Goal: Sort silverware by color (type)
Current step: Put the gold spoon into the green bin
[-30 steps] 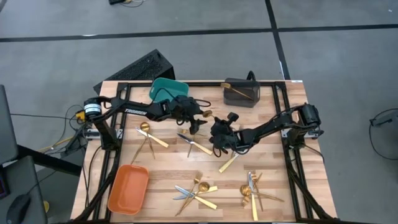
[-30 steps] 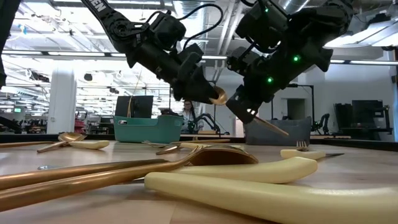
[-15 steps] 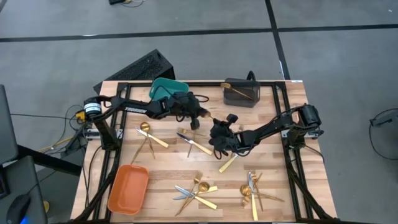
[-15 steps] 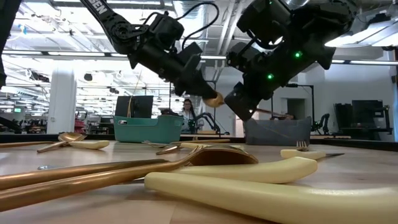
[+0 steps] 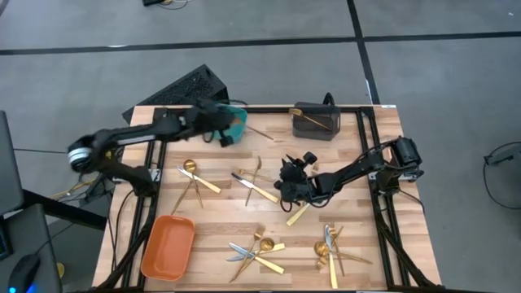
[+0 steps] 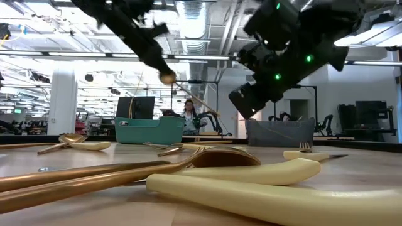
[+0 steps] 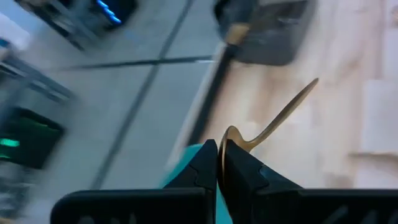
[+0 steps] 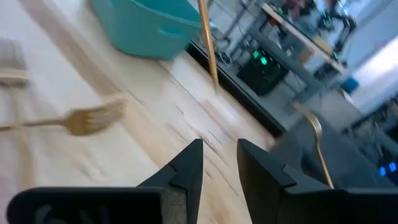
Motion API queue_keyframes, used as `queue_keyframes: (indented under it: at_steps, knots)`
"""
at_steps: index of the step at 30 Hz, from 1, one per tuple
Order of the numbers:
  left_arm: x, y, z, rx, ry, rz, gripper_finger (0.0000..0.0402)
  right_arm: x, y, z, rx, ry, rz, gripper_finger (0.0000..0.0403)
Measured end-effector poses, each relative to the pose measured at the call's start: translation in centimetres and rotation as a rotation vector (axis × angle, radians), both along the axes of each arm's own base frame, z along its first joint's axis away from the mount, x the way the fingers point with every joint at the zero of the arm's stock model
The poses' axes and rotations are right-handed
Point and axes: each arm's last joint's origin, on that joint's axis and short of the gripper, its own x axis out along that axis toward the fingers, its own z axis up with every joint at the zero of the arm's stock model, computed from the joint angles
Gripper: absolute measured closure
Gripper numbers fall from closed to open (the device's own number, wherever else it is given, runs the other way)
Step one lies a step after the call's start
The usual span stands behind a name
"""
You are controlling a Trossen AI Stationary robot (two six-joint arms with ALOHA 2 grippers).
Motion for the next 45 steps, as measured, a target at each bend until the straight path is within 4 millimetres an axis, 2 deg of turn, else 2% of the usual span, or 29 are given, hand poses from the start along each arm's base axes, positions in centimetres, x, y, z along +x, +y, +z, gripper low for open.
queue_keyframes:
  at_steps: [4, 7, 10, 19, 23, 26, 29, 32, 36, 39, 45]
  knots:
    - [-3.4, 0.4, 1.8, 0.051, 0.053, 0.069, 0.0401, -0.6, -0.6, -0.6, 0.035, -0.032, -0.051, 0.0282]
    - [-5.2, 1.6, 1.7, 0.014, 0.083, 0.164, 0.0401, -0.5, -0.7, -0.5, 0.043, -0.054, -0.055, 0.0283]
    - [-6.5, 3.3, 0.7, -0.036, 0.109, 0.262, 0.0401, -0.4, -0.7, -0.4, 0.046, -0.064, -0.055, 0.0283]
    - [-7.9, 7.5, -3.8, -0.236, 0.112, 0.371, 0.0401, -0.4, -0.6, -0.5, 0.052, -0.045, -0.039, 0.0283]
    - [-7.8, 8.0, -4.4, -0.252, 0.102, 0.396, 0.0401, -0.4, -0.6, -0.6, 0.057, -0.035, -0.034, 0.0282]
    - [-7.7, 7.5, -3.4, -0.226, 0.072, 0.377, 0.0401, -0.5, -0.6, -0.6, 0.057, -0.034, -0.034, 0.0282]
    - [-8.0, 6.4, -1.3, -0.169, 0.01, 0.361, 0.0401, -0.5, -0.7, -0.6, 0.057, -0.031, -0.036, 0.0282]
    - [-9.2, 4.6, 0.7, -0.115, -0.012, 0.395, 0.0401, -0.4, -0.8, -0.6, 0.059, -0.031, -0.041, 0.0282]
    - [-11.6, 2.4, 2.4, -0.05, 0.001, 0.573, 0.0401, -0.4, -0.9, -0.6, 0.061, -0.031, -0.04, 0.0282]
    - [-13.1, 1.2, 2.9, -0.027, 0.011, 0.694, 0.0401, -0.4, -1.0, -0.6, 0.062, -0.032, -0.045, 0.0282]
    - [-13.4, 1.1, 2.4, -0.096, 0.03, 0.672, 0.0401, -0.3, -1.2, -0.6, 0.079, -0.035, -0.04, 0.0282]
